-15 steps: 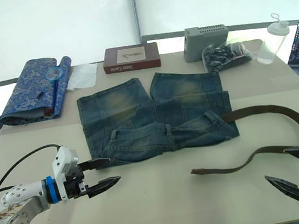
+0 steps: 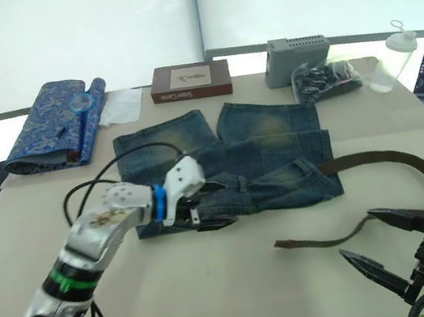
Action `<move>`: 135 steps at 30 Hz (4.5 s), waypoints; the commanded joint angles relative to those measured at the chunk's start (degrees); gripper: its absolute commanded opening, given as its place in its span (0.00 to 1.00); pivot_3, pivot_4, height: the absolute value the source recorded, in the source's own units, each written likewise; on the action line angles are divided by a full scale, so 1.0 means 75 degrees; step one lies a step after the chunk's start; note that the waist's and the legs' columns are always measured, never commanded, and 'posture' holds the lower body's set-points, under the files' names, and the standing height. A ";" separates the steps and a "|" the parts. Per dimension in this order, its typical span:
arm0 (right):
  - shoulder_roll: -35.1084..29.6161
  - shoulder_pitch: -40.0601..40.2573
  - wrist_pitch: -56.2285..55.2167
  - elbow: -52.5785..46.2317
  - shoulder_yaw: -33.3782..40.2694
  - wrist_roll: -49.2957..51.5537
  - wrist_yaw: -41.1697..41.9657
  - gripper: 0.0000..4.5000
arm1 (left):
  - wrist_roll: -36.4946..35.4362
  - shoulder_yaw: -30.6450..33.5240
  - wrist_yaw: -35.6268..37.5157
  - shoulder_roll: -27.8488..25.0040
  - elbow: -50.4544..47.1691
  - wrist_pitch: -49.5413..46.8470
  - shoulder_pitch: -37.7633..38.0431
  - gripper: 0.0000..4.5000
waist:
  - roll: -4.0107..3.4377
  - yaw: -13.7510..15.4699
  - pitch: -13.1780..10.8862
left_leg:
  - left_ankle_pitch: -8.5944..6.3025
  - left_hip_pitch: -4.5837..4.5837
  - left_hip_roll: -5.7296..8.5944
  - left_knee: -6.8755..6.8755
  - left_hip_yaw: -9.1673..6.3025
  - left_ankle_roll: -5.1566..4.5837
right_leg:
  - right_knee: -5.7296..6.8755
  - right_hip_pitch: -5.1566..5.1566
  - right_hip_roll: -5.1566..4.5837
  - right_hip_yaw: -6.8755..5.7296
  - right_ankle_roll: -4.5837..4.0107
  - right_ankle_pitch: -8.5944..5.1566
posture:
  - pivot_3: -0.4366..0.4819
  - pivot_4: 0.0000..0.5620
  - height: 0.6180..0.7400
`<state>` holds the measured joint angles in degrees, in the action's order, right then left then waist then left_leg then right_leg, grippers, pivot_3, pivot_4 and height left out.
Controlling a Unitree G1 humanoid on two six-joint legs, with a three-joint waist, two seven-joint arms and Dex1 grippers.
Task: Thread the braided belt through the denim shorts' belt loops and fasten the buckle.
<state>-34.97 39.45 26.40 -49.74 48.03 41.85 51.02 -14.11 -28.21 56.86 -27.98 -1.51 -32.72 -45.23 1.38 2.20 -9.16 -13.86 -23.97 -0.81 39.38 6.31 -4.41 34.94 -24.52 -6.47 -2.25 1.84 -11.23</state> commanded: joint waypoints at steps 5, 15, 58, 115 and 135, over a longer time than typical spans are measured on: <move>-0.0056 0.0213 -0.0245 -0.0245 -0.0050 -0.0198 -0.0117 1.00 | 0.2248 -0.1302 -0.0018 0.1071 0.2601 0.2424 -0.0915 0.72 | 0.0000 -0.0009 0.0000 | -0.0006 -0.0007 -0.0002 0.0011 0.0000 -0.0008 | -0.0001 0.0000 -0.0002 0.0000 0.0009 -0.0007 | 0.48 0.27 1.00; 0.0077 0.0689 -0.0396 -0.0403 -0.0051 -0.0460 -0.0092 1.00 | 0.2217 -0.0835 0.1515 0.0993 0.3359 0.3224 -0.0815 0.00 | -0.0006 -0.0021 0.0004 | -0.0019 -0.0027 -0.0008 0.0057 -0.0016 -0.0024 | 0.0004 0.0000 -0.0012 -0.0012 0.0042 -0.0025 | 0.48 0.27 1.00; -0.4749 -0.3640 -0.0833 0.4121 -0.5400 -0.4173 0.1839 0.51 | -0.1825 0.2471 0.1361 -0.1208 -0.3285 -0.0071 0.3398 0.96 | -0.0043 -0.0016 0.0019 | -0.0059 -0.0015 -0.0005 0.0088 -0.0019 -0.0027 | 0.0011 0.0021 -0.0004 -0.0008 0.0003 -0.0031 | 0.48 0.27 1.00; -0.3597 -0.4131 0.3700 0.1078 -0.1172 0.0300 0.1743 0.39 | -0.3082 0.1709 0.2329 0.0922 0.0608 -0.3051 0.0643 0.00 | -0.0025 0.0029 0.0012 | -0.0067 -0.0042 -0.0002 0.0125 -0.0046 -0.0043 | 0.0010 0.0027 -0.0007 -0.0017 0.0028 -0.0013 | 0.48 0.27 1.00; 0.0415 -0.3651 0.3075 -0.0321 -0.2923 0.4811 -0.5414 0.39 | -0.4937 0.3472 0.0437 0.1968 0.0728 -0.5474 0.0361 0.00 | -0.0029 -0.0159 0.0013 | -0.0064 -0.0047 0.0007 0.0128 -0.0086 -0.0036 | 0.0013 0.0027 -0.0004 -0.0014 0.0076 0.0017 | 0.48 0.27 1.00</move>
<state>-32.02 12.82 52.53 -51.96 26.52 75.71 12.35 -49.60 -2.59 60.17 -13.20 6.62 -73.63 -42.51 1.16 1.01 -9.07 -14.34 -24.33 -0.75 40.34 5.66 -4.68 35.03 -24.32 -6.50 -2.35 2.41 -11.11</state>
